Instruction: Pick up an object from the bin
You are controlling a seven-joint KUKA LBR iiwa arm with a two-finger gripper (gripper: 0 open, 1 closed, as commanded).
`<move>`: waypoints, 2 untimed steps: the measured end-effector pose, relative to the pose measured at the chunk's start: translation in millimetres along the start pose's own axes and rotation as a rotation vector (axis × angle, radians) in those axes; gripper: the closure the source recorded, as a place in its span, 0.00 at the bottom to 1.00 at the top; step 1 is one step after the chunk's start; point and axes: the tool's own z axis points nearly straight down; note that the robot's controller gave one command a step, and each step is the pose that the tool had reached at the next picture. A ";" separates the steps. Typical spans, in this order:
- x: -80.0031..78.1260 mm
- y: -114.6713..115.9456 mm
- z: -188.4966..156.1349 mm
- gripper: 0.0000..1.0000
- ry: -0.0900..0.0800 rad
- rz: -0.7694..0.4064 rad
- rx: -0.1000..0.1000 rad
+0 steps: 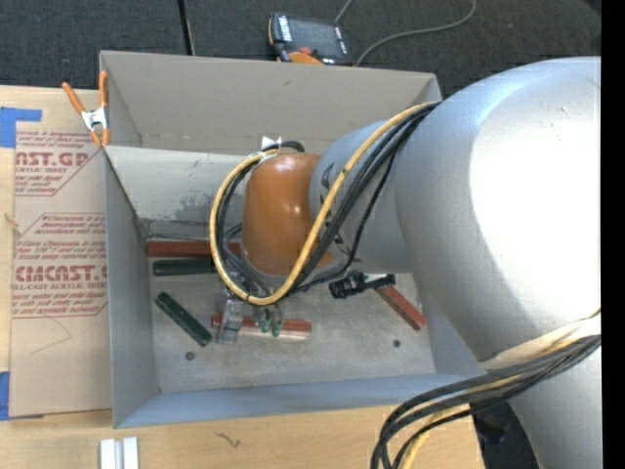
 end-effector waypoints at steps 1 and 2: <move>5.6 -14.2 -121.3 1.00 -0.008 0.006 -0.002; -0.4 -5.8 -188.3 1.00 -0.006 -0.518 0.000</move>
Offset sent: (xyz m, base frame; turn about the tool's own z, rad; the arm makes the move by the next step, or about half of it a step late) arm -0.0089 -0.0148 0.1169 0.0075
